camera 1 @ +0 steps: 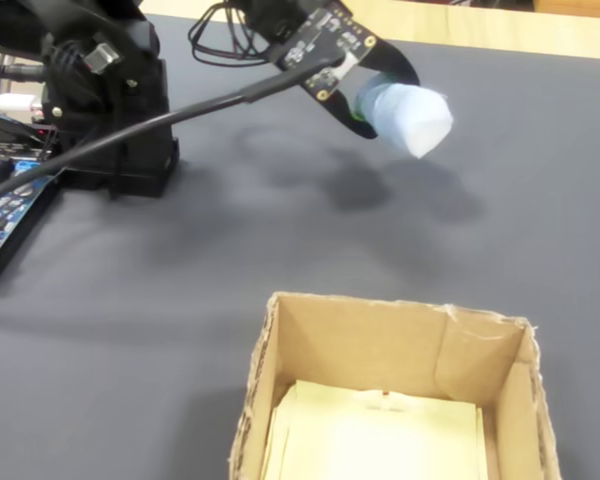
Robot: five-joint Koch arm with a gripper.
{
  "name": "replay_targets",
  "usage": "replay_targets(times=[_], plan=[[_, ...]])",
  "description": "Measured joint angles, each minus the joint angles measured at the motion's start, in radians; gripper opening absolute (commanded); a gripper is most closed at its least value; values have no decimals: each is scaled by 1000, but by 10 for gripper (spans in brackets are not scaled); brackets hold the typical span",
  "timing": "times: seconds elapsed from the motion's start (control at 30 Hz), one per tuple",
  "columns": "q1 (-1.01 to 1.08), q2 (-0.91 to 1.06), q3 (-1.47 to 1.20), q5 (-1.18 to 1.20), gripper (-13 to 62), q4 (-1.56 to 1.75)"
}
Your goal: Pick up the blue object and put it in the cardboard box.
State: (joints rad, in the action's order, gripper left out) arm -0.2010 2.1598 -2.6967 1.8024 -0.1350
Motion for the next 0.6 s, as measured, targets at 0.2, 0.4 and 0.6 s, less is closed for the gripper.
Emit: replay_targets(times=[0.2, 0.4, 0.6], plan=[[100, 115, -48, -86, 76, 2], [288, 120, -86, -216, 77, 0], [474, 120, -75, -376, 76, 0]])
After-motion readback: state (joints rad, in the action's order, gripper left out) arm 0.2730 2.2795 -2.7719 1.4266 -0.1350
